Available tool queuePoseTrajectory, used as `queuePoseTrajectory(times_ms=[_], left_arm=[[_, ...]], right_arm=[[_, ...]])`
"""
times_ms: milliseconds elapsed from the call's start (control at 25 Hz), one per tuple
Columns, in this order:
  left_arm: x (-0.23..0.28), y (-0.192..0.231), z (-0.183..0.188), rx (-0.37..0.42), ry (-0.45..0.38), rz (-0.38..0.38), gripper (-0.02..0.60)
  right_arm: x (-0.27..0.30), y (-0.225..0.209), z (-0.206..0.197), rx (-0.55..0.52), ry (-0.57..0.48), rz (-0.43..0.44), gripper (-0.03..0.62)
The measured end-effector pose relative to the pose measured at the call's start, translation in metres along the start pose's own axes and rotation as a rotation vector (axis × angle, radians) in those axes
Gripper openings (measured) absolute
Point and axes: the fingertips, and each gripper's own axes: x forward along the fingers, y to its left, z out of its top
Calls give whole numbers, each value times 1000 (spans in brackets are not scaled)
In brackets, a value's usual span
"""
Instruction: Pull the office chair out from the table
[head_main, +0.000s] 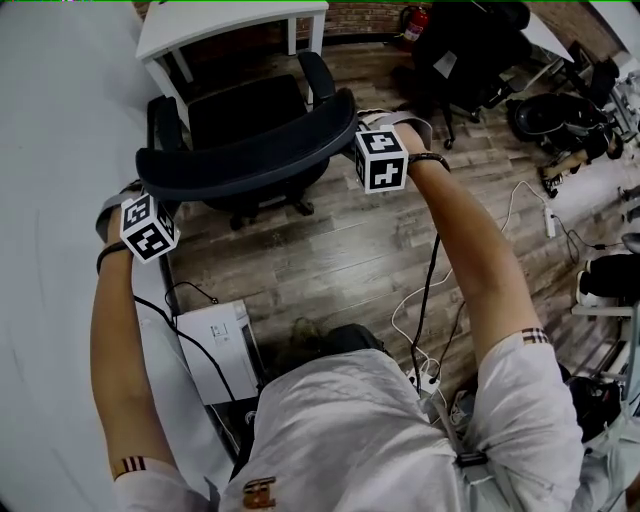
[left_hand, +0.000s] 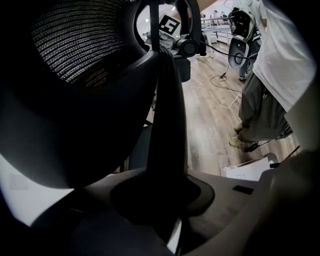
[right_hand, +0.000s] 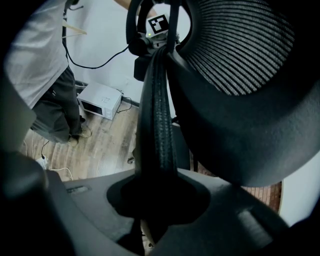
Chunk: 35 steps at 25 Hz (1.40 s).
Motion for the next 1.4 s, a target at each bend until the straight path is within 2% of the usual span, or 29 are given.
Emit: queuePoseTrajectory(times_ms=[720,1080,1400], left_arm=[[-71,-120,21,-30,18,-11,81],[-93,-157,26,-19,2,-5,81],[-106,-166,22,-9,-4,6,87]], right_arm=[[-70,111,20,-15,-18,0,78],[-91,149,34,-15,-16,1,78],[-101,165,43,1,-3,10,80]])
